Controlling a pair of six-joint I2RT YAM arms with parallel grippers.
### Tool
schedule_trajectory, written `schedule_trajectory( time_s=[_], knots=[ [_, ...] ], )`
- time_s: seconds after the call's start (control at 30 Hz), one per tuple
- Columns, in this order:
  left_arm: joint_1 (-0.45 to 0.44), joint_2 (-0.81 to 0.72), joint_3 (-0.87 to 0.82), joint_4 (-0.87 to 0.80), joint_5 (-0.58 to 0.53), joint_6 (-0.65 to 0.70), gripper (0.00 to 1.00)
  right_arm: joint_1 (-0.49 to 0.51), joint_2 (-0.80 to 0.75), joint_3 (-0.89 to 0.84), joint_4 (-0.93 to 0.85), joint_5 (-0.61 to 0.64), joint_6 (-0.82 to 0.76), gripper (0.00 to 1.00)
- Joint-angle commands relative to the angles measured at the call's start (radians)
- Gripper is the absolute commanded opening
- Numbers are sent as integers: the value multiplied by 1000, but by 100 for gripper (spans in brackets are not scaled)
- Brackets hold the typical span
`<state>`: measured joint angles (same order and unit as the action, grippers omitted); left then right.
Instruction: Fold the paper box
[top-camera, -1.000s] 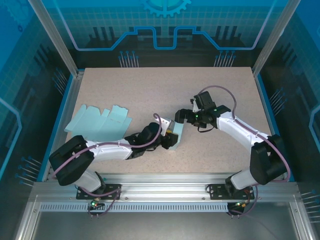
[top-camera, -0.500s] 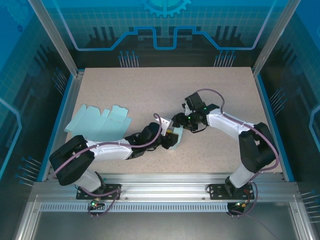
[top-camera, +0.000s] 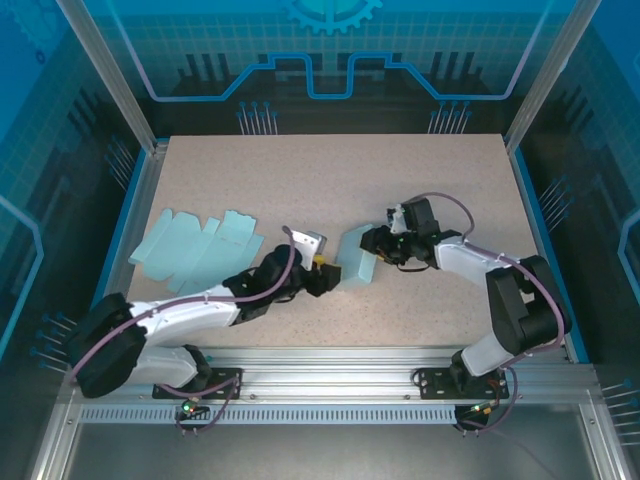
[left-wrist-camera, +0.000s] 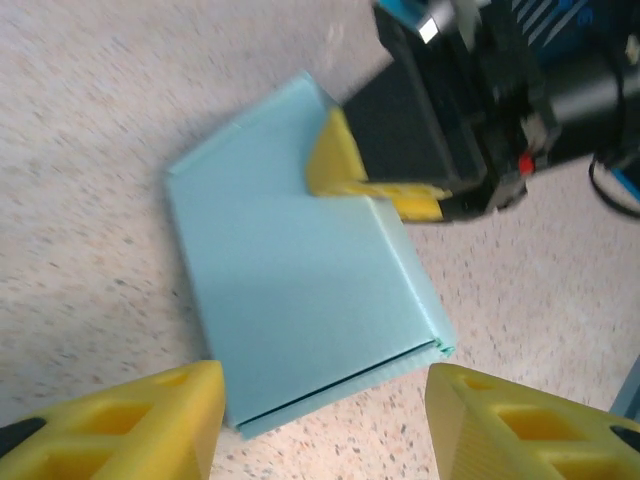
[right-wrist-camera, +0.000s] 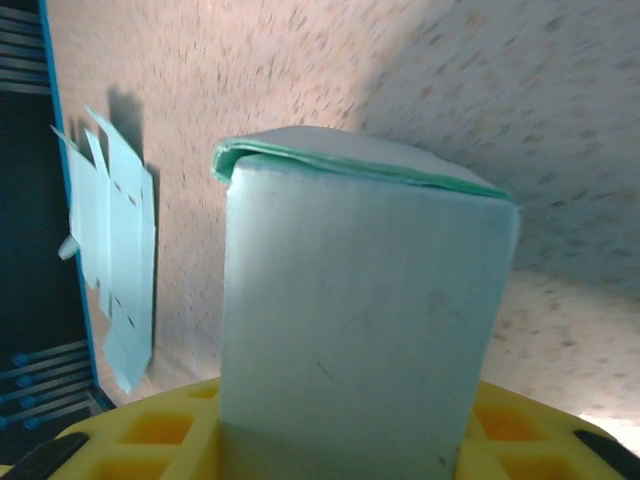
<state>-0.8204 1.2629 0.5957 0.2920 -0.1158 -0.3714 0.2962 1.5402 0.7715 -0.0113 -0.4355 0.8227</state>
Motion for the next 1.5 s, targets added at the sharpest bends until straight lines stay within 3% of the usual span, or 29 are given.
schedule_trajectory(
  time_s=[0.0,0.1,0.23,0.37,0.6,0.73,0.93,1.03,1.1,1.23,1.47],
  knots=[
    [72,-88,-39,-20,-21,-54,62,-98,-18,-86,212,27,49,36],
    [156,-149,-69,-23,-9,-99,64,-167,-14,-135,350,61,105,35],
    [224,-200,-77,-77,-42,-111,66,-213,3,-195,497,238,178,34],
    [250,-228,-77,-117,-66,-101,67,-218,43,-229,589,445,234,32],
    [314,-246,-81,-171,-63,-92,69,-215,206,-176,721,587,311,33],
    [360,-263,-72,-198,-51,-92,71,-225,311,-157,752,601,372,41],
    [424,-283,-52,-254,-62,-109,76,-230,353,-247,875,584,396,65],
    [458,-287,-41,-292,-68,-138,80,-231,293,-241,755,580,393,89],
    [481,-296,-34,-327,-77,-174,86,-231,238,-230,638,588,378,100],
    [537,-327,-40,-387,-74,-269,99,-234,87,-228,405,620,341,100],
    [660,-371,-33,-551,-90,-352,99,-232,-290,-163,-122,757,173,100]
  ],
)
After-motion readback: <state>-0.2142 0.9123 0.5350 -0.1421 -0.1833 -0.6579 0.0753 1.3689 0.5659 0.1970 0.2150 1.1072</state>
